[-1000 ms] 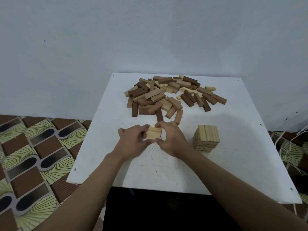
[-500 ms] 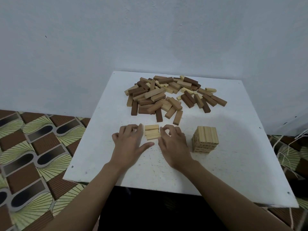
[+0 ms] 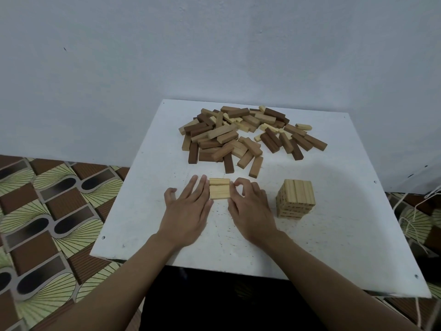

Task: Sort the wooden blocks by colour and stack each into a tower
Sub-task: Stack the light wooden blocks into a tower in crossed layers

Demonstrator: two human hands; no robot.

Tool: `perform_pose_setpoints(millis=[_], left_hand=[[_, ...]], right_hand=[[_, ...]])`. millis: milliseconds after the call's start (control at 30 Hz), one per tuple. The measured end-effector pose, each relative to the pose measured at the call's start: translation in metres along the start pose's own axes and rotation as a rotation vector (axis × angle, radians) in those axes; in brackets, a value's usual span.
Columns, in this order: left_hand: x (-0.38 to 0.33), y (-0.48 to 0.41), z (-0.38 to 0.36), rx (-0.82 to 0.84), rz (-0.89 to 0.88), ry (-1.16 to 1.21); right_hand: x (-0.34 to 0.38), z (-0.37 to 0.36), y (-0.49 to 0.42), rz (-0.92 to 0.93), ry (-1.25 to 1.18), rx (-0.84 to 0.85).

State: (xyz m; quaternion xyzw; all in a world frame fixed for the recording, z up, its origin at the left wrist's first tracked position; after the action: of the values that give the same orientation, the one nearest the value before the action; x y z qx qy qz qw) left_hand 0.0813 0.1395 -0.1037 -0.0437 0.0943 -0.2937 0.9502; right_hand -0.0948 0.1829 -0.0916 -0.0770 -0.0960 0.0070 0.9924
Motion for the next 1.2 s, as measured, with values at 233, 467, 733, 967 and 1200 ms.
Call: perform_pose_setpoints(millis=[233,467,733,967,1200], left_hand=[[0.0032,-0.0016,-0.0025,-0.015,0.029,0.056],[0.0042,-0.0037,-0.0028,-0.021,0.045,0.068],[0.0010,-0.0037,-0.0026,-0.024,0.056,0.039],[-0.0003,-0.0038,-0.0015,-0.007,0.075,0.035],[-0.0003,-0.0043,-0.0006,-0.004,0.079,0.057]], right_hand=[[-0.0023,-0.0040,-0.0017,-0.014,-0.033,-0.071],[-0.0038,-0.0068,-0.0012,-0.025,-0.049,-0.094],[-0.0054,-0.0079,-0.0009,-0.010,-0.030,-0.098],[-0.0049,-0.0084,-0.0007,-0.010,-0.026,-0.117],[-0.0053,-0.0069,-0.0002,-0.016,-0.047,-0.107]])
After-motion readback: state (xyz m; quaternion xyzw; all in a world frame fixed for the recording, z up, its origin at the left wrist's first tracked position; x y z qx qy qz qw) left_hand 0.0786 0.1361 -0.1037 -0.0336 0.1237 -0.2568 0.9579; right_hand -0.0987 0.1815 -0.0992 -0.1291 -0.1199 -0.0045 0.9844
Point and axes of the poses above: each hand's wrist, its own y-axis away from the middle knuckle, its own z-axis out of the back of the hand, x = y × z, the point moved 3 cm from there along -y, towards the middle knuckle, and after that the axes turned 3 degrees about y, right-handed, at the moved point
